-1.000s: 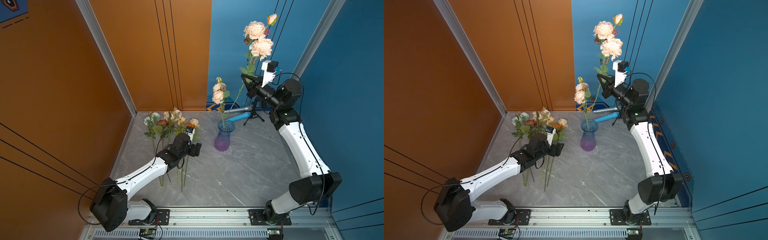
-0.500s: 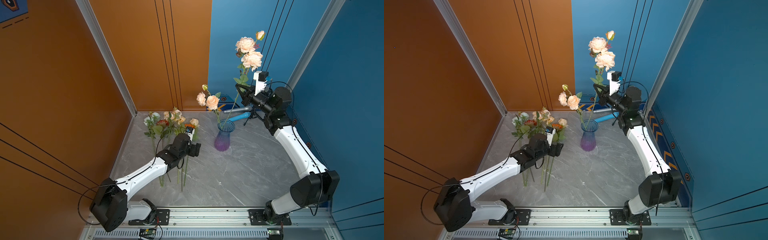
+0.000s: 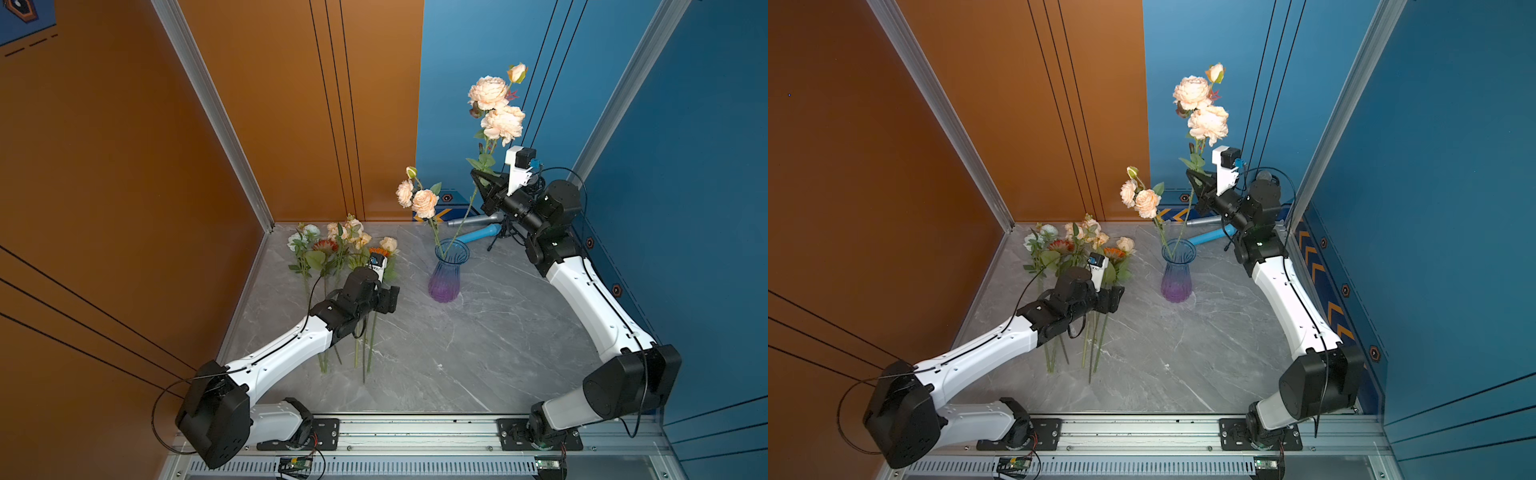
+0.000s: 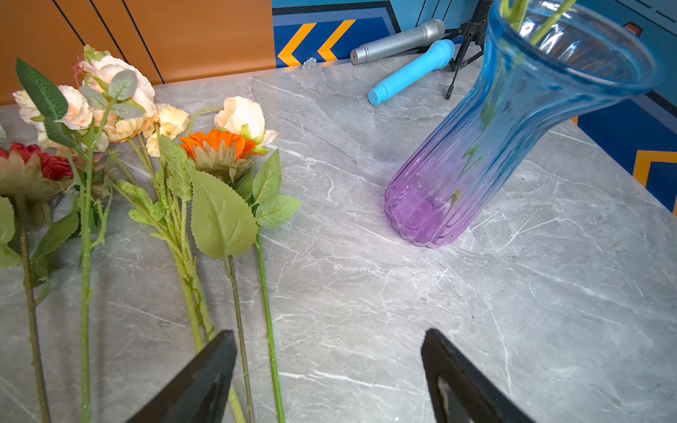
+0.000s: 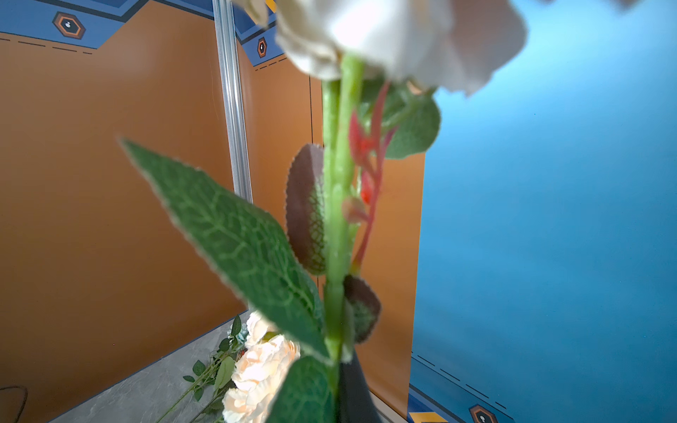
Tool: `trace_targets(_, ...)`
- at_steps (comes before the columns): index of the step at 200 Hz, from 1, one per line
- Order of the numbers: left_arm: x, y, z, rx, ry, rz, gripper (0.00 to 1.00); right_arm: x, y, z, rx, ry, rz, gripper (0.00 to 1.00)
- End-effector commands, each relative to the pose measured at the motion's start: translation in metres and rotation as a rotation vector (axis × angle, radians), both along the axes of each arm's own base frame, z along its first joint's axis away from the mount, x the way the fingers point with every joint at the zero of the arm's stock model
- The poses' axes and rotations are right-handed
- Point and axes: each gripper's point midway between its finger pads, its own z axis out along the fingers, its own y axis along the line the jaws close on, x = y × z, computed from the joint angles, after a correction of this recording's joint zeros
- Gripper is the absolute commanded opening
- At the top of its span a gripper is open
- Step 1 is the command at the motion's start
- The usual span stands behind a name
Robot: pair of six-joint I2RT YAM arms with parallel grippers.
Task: Place the pink flowers into the vase
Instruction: Place the flower in the vase.
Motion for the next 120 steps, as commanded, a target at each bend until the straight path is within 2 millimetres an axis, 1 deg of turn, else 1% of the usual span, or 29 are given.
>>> trace_targets(1,-0.001,0.002,0.008,0.027,-0.023,0.001,0.82,-0.002,0.003,-0.012,-0.033,0.047,0.001,0.0)
trace_targets(43,0.002,0.0,0.006,0.027,-0.019,-0.004,0.82,-0.012,0.001,0.003,-0.039,0.024,-0.001,0.0)
trace_targets(120,0.004,-0.002,0.006,0.031,-0.022,-0.008,0.82,-0.018,-0.001,0.016,-0.042,0.002,-0.005,0.0)
